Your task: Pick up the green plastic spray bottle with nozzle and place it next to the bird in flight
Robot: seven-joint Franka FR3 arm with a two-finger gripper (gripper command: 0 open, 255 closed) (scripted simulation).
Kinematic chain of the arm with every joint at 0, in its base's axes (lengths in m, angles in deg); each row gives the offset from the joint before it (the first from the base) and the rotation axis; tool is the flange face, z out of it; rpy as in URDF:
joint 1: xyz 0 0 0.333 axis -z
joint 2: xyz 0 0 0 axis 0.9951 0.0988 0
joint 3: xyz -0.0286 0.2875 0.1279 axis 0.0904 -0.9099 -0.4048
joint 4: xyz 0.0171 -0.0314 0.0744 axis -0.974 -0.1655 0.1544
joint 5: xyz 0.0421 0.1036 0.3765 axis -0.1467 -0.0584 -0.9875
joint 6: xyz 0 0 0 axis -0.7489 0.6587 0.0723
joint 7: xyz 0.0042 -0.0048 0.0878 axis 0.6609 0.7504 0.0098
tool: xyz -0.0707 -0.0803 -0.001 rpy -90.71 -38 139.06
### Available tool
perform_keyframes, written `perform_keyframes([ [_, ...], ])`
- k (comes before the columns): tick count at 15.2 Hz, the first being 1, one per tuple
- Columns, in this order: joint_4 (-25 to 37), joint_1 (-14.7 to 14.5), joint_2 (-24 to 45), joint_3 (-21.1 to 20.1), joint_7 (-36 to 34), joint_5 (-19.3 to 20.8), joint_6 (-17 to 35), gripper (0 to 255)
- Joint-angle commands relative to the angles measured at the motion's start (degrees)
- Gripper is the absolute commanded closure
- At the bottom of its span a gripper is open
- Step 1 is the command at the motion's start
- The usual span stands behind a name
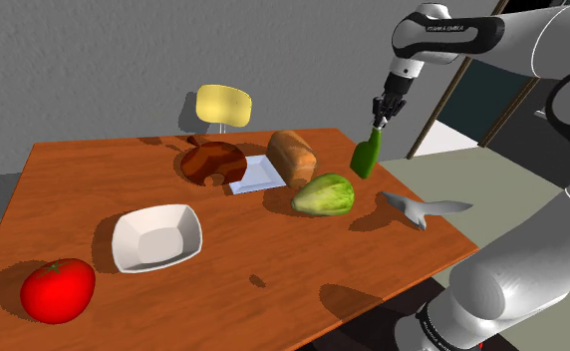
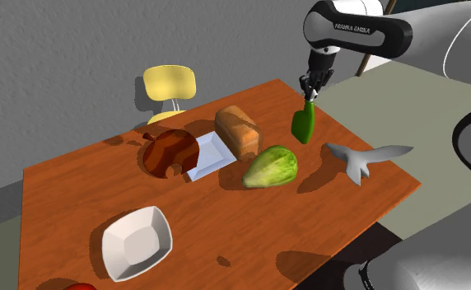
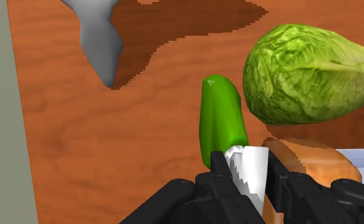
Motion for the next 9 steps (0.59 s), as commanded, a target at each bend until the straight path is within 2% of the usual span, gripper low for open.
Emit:
perform_keyframes([
  [1,-1.82,-0.05,-0.12,-0.05,-0.10,0.01,1.74,255],
  [9,-7.37,-0.03,0.40,-0.03,-0.07,-0.03,7.81,255],
])
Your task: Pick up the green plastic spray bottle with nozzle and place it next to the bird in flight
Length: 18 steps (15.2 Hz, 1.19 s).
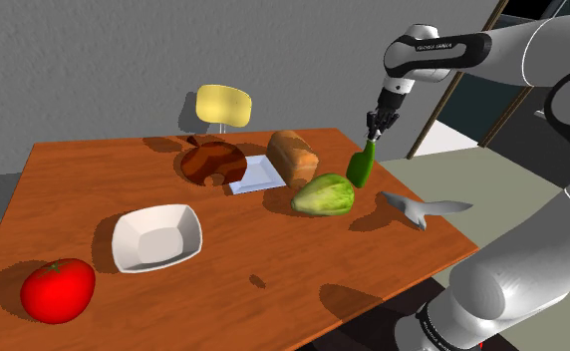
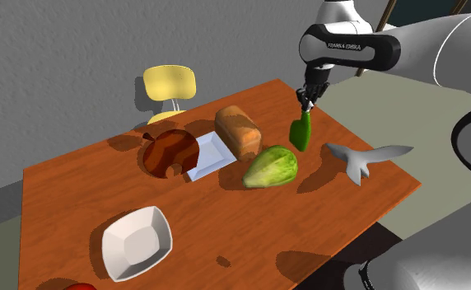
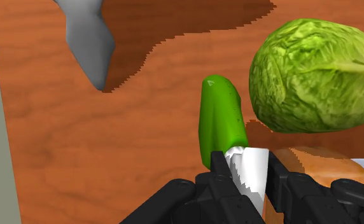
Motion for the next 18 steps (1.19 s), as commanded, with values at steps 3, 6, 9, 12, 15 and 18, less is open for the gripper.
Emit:
perform_keyframes([
  [3,-2.40,0.02,0.60,0.02,0.06,-0.05,3.04,255],
  [6,-4.13,0.03,1.11,0.03,0.09,-0.10,5.28,255],
  [9,-5.75,0.04,1.72,0.04,0.14,-0.15,7.51,255],
  [12,-6.68,0.04,2.13,0.04,0.16,-0.19,8.84,255],
  [15,-6.67,0.04,2.13,0.04,0.16,-0.19,8.84,255],
  [18,-6.67,0.04,2.13,0.04,0.16,-0.19,8.84,255],
])
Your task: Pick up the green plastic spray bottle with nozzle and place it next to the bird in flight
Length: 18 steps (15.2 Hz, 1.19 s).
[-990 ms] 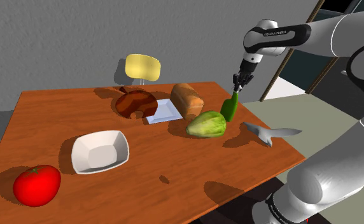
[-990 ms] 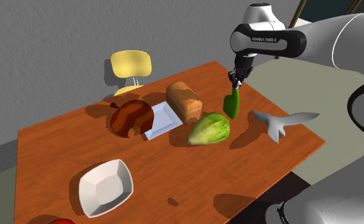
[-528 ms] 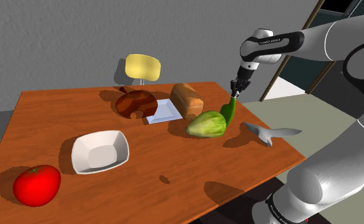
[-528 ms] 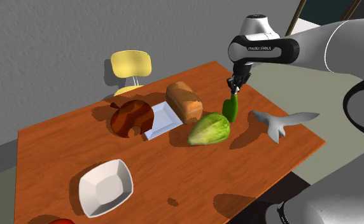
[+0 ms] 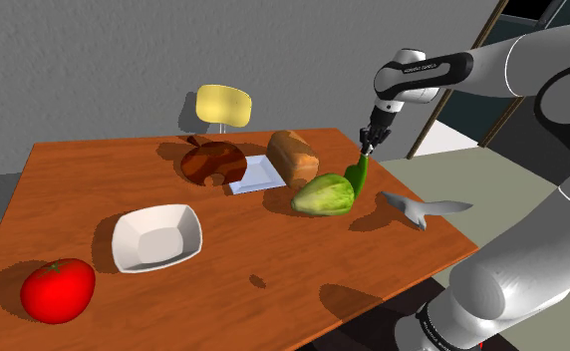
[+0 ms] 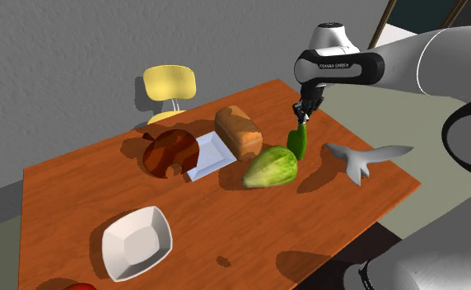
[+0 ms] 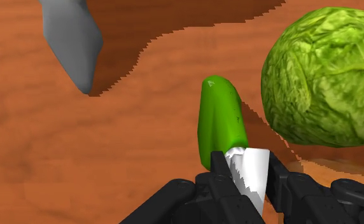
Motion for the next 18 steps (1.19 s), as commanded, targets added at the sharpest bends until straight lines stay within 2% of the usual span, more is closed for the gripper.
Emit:
perform_keyframes([
  [1,0.00,0.00,-0.01,0.00,0.00,0.00,0.01,255],
  [2,0.00,0.00,-0.01,0.00,0.00,0.00,0.01,0],
  [7,0.00,0.00,-0.01,0.00,0.00,0.00,0.01,0],
  [11,5.58,-0.03,-1.53,-0.02,-0.10,0.14,-7.09,0],
  [18,5.58,-0.03,-1.53,-0.02,-0.10,0.14,-7.09,0],
])
